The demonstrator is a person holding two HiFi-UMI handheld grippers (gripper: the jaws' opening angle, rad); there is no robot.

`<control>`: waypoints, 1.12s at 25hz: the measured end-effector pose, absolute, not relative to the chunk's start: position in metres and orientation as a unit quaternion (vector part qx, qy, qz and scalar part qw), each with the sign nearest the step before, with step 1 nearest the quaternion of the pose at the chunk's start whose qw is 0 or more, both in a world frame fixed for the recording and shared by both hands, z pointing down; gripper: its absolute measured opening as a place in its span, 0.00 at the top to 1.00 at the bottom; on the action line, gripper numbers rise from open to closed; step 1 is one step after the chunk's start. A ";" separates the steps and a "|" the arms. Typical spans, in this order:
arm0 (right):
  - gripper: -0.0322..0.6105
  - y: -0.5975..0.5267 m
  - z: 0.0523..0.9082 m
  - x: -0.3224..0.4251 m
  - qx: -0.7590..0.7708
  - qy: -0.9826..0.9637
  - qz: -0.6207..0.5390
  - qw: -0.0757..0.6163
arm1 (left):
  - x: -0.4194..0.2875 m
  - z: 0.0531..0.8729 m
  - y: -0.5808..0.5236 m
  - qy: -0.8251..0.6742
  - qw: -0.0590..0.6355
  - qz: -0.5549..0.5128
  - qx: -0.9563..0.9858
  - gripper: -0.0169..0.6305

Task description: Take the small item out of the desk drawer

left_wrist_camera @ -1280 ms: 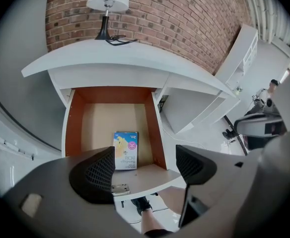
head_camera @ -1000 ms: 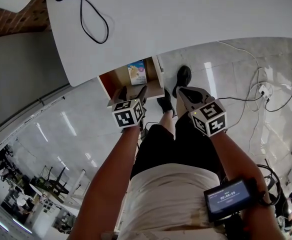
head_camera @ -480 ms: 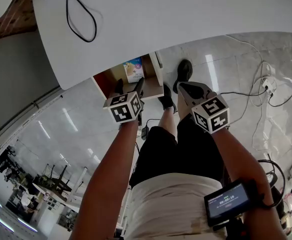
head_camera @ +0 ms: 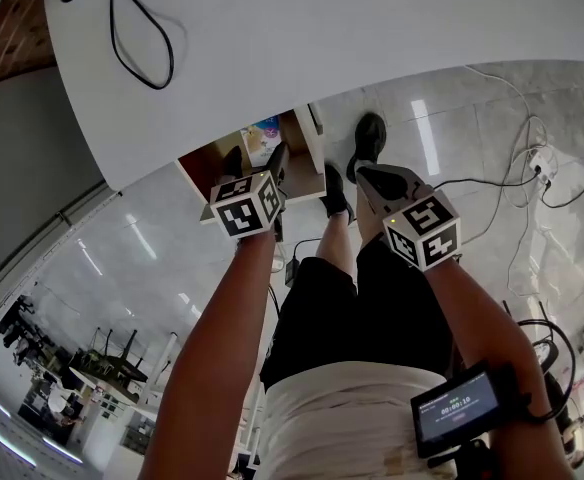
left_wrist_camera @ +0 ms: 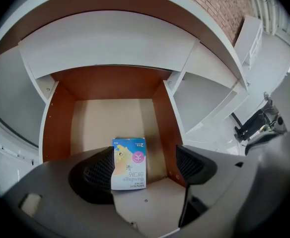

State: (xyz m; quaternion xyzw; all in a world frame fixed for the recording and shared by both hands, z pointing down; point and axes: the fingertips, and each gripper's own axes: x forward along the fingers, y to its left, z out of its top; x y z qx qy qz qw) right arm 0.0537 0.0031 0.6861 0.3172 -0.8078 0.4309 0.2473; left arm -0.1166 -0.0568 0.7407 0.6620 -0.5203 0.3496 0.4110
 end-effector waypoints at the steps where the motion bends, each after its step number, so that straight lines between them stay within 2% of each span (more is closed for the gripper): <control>1: 0.94 0.004 0.689 0.053 0.317 -0.807 0.433 0.247 | -0.117 0.744 -0.059 -0.520 0.412 0.349 0.661 0.41; 28: 0.94 0.009 0.721 0.061 0.318 -0.788 0.460 0.258 | -0.144 0.817 -0.090 -0.528 0.402 0.412 0.624 0.35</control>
